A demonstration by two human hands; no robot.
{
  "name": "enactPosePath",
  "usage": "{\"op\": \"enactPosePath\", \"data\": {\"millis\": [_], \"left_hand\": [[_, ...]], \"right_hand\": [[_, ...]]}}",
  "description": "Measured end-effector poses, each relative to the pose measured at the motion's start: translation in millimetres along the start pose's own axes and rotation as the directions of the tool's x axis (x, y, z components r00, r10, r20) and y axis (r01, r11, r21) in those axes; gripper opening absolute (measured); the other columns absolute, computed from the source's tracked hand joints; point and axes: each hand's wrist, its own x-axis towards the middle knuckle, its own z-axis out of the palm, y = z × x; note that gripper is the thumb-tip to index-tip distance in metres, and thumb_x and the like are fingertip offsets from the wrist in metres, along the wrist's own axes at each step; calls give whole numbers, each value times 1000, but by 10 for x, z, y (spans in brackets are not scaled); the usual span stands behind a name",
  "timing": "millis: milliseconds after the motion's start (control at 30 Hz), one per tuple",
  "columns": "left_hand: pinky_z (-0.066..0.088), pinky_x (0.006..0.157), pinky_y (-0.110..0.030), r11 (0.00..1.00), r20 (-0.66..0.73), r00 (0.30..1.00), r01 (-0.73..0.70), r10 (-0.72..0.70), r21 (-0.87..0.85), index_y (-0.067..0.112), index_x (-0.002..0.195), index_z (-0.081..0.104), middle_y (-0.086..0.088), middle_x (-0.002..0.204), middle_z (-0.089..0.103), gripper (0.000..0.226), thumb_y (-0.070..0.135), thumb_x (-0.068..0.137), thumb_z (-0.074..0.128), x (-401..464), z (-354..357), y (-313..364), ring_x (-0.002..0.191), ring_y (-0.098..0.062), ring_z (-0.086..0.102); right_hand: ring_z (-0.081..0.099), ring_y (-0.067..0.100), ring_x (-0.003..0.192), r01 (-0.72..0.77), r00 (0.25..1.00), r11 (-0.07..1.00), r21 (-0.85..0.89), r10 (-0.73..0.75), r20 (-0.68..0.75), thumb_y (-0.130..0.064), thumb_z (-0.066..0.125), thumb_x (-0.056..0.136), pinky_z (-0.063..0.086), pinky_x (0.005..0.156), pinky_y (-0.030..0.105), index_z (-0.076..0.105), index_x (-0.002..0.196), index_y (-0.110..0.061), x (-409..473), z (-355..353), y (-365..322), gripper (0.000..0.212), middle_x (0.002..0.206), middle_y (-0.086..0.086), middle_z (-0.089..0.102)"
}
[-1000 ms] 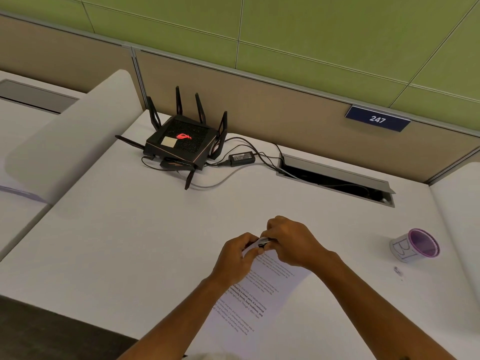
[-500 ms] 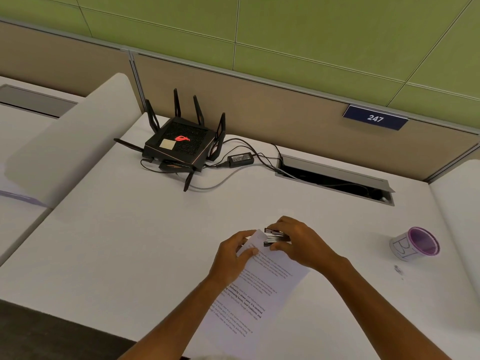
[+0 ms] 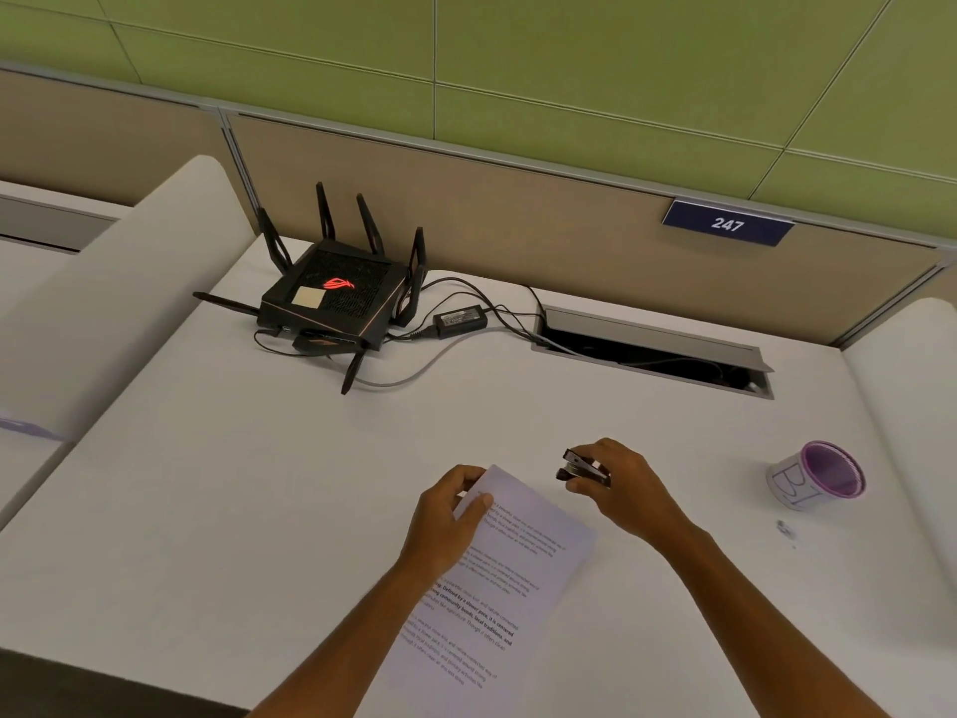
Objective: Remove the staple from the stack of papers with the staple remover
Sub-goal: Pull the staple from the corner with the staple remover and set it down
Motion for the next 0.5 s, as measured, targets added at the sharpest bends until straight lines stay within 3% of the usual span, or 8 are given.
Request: {"op": "enactPosePath", "data": {"millis": [300, 500], "left_hand": [[67, 70, -30, 998, -19, 998, 58, -58, -5, 32, 124, 62, 4, 115, 75, 23, 28, 102, 67, 110, 59, -54, 94, -21, 78], [68, 72, -32, 994, -41, 995, 97, -96, 40, 31, 125, 62, 6, 117, 74, 24, 29, 101, 67, 232, 113, -97, 95, -21, 77]], "right_hand": [[59, 17, 99, -273, 954, 961, 41, 276, -118, -28, 77, 91, 45, 81, 30, 69, 122, -24, 158, -53, 789, 32, 115, -4, 65], [63, 26, 113, -316, 936, 949, -16, 309, -166, -15, 71, 95, 49, 89, 34, 67, 126, -17, 460, -175, 1268, 31, 122, 4, 64]]}}
